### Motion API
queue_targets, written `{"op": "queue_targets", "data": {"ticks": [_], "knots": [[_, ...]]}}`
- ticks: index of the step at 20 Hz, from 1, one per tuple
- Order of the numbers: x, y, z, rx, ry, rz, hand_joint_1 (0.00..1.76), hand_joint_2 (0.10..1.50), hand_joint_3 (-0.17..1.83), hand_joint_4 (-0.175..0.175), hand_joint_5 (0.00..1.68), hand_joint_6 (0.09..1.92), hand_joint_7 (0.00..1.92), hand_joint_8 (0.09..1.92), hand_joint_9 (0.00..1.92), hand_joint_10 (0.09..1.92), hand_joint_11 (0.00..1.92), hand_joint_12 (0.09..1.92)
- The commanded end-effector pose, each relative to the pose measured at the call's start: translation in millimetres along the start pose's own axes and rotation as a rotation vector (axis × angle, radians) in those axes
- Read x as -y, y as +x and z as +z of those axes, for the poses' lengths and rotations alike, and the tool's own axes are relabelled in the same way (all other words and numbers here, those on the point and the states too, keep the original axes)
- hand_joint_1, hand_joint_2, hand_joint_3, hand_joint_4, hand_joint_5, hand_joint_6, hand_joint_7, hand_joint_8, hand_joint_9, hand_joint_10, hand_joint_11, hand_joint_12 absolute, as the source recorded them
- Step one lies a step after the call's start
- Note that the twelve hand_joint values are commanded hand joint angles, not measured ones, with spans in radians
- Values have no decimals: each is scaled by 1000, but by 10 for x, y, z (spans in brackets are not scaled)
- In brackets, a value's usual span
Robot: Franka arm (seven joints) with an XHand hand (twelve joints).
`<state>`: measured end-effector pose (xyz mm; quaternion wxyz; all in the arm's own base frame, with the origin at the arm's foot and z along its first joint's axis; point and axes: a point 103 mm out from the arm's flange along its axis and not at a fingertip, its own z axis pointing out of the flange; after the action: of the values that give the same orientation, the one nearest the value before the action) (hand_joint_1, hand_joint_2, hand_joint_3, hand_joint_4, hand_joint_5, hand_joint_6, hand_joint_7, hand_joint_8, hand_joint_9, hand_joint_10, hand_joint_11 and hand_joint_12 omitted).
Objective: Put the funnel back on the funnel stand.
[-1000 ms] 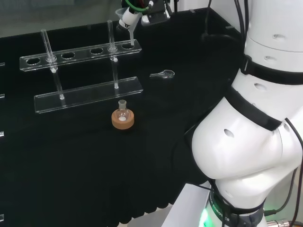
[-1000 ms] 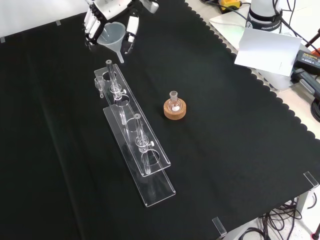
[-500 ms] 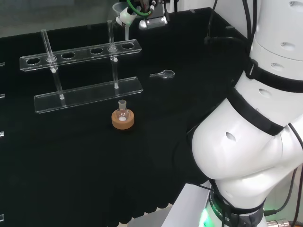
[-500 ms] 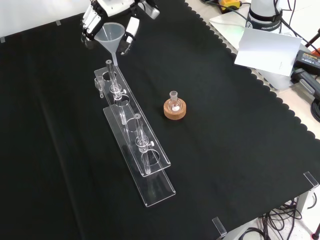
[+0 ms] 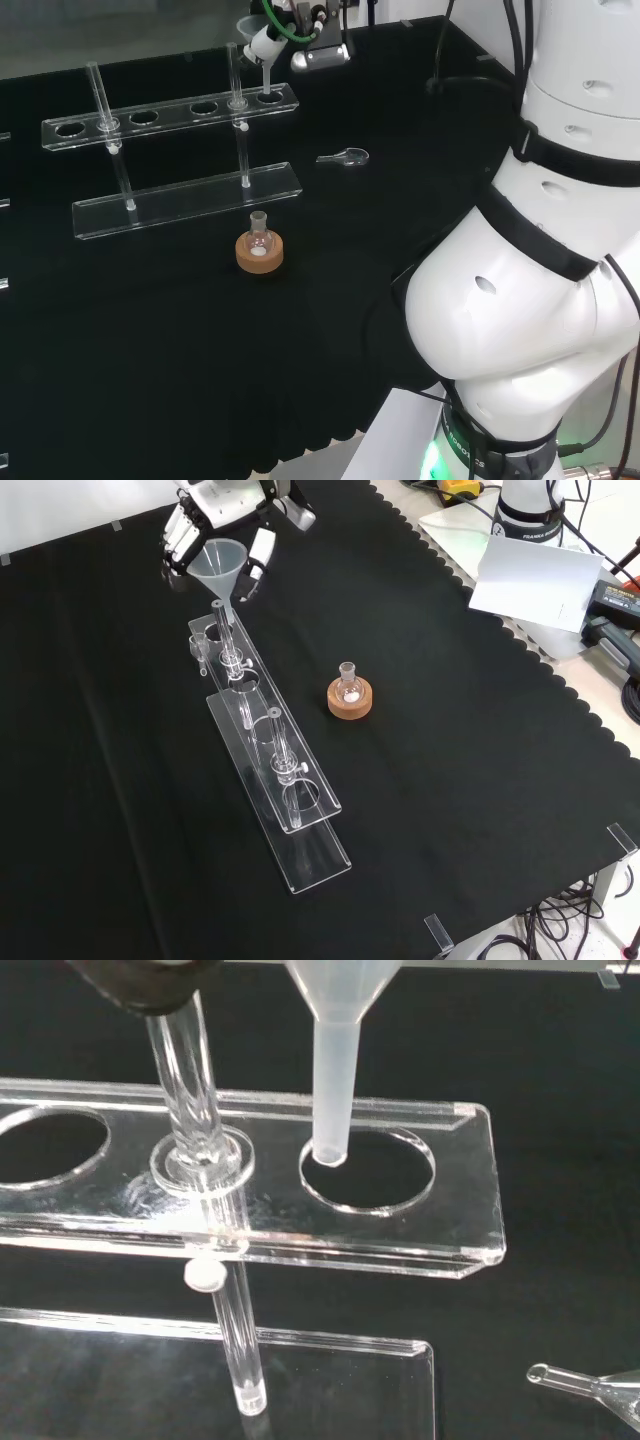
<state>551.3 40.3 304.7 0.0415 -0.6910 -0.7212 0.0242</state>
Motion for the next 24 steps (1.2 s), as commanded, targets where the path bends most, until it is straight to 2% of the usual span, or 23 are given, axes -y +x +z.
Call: {"op": "queue_targets", "data": {"ticks": [1, 5, 10, 20, 24], "knots": [[-34, -8, 55, -4, 2, 6, 848, 1021, -175, -4, 661, 619, 458, 667, 768, 478, 663, 1261], [-50, -73, 109, -20, -5, 8, 848, 1020, -175, -10, 641, 614, 443, 666, 757, 477, 662, 1260], [-99, -35, 212, -15, 1, 7, 848, 1021, -175, -19, 615, 609, 429, 668, 748, 478, 659, 1258], [-158, -13, 361, -15, 44, 9, 840, 1019, -175, -43, 494, 579, 345, 683, 686, 497, 627, 1265], [-175, -25, 396, -26, 91, 15, 825, 1010, -175, -59, 401, 493, 246, 708, 600, 548, 555, 1303]]}}
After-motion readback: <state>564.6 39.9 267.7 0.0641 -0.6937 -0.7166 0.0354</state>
